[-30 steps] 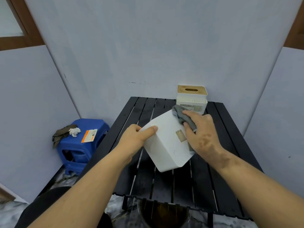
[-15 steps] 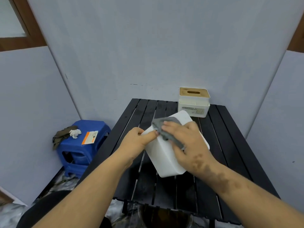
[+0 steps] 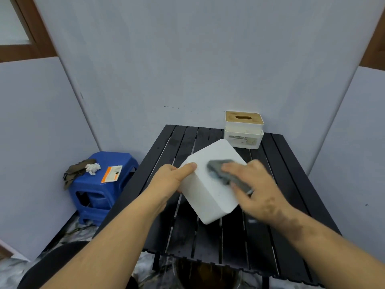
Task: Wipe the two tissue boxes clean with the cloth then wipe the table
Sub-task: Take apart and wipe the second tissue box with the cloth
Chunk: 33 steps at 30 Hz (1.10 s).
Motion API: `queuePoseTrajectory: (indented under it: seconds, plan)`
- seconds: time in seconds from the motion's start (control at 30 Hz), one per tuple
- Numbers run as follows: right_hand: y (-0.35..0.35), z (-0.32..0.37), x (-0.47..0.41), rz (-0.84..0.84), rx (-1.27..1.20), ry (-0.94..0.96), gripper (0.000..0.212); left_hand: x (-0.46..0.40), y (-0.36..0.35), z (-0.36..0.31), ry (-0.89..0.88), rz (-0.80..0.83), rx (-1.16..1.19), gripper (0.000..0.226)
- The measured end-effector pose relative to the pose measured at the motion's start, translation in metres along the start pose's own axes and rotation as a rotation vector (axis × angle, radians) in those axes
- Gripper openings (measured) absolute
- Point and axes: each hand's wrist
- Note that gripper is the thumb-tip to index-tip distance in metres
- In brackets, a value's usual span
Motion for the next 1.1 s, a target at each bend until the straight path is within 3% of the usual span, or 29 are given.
queuePoseTrajectory:
  seconds: [0.07, 0.13, 0.27, 0.33, 0.37, 0.5, 0.53, 0.67, 0.73, 0.77, 0.87, 0.93, 1.1]
  plan:
    - [0.011, -0.021, 0.002, -0.151, 0.017, -0.305, 0.048, 0.0, 0.0, 0.0, 0.01, 0.006, 0.002, 0.044]
    - [0.006, -0.016, 0.007, -0.165, 0.075, -0.388, 0.045, 0.0, 0.0, 0.0, 0.01, 0.0, 0.002, 0.045]
    - [-0.01, 0.036, 0.022, -0.013, 0.038, 0.18, 0.051, 0.0, -0.001, -0.003, -0.003, -0.005, -0.029, 0.043]
    - [-0.004, 0.028, 0.021, 0.085, 0.066, 0.286, 0.05, -0.001, 0.0, -0.005, -0.012, 0.003, -0.034, 0.041]
    - [0.0, 0.014, 0.021, 0.07, 0.071, 0.245, 0.051, 0.0, 0.001, -0.005, -0.013, 0.006, -0.03, 0.041]
    - [0.014, -0.031, 0.028, -0.189, 0.1, -0.286, 0.048, 0.001, 0.0, -0.006, -0.009, -0.005, -0.025, 0.042]
    - [0.011, -0.025, 0.03, -0.175, 0.095, -0.284, 0.048, 0.002, 0.0, -0.006, -0.008, -0.007, -0.023, 0.042]
    - [-0.002, 0.031, 0.041, 0.053, 0.005, 0.131, 0.054, 0.002, 0.0, -0.006, -0.007, -0.018, -0.02, 0.04]
    - [0.003, 0.028, 0.038, 0.14, 0.027, 0.247, 0.051, 0.002, 0.001, -0.007, -0.015, -0.02, -0.029, 0.038]
    - [0.008, 0.017, 0.037, 0.117, 0.027, 0.185, 0.051, 0.002, 0.001, -0.008, -0.015, -0.02, -0.031, 0.039]
    - [0.023, -0.023, 0.035, -0.128, 0.112, -0.265, 0.05, 0.003, 0.001, -0.008, -0.008, -0.02, -0.024, 0.041]
    - [0.021, -0.022, 0.037, -0.159, 0.13, -0.36, 0.051, 0.003, 0.0, -0.007, -0.01, -0.02, -0.027, 0.041]
    - [-0.003, 0.05, 0.045, 0.076, -0.007, 0.118, 0.049, 0.003, 0.0, -0.008, -0.004, -0.033, -0.012, 0.039]
Point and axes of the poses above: each hand's wrist, its own x-axis away from the middle knuckle, its own y-axis out of the back of the hand, z = x × y, and after that the axes turned 2 degrees about y, right-handed
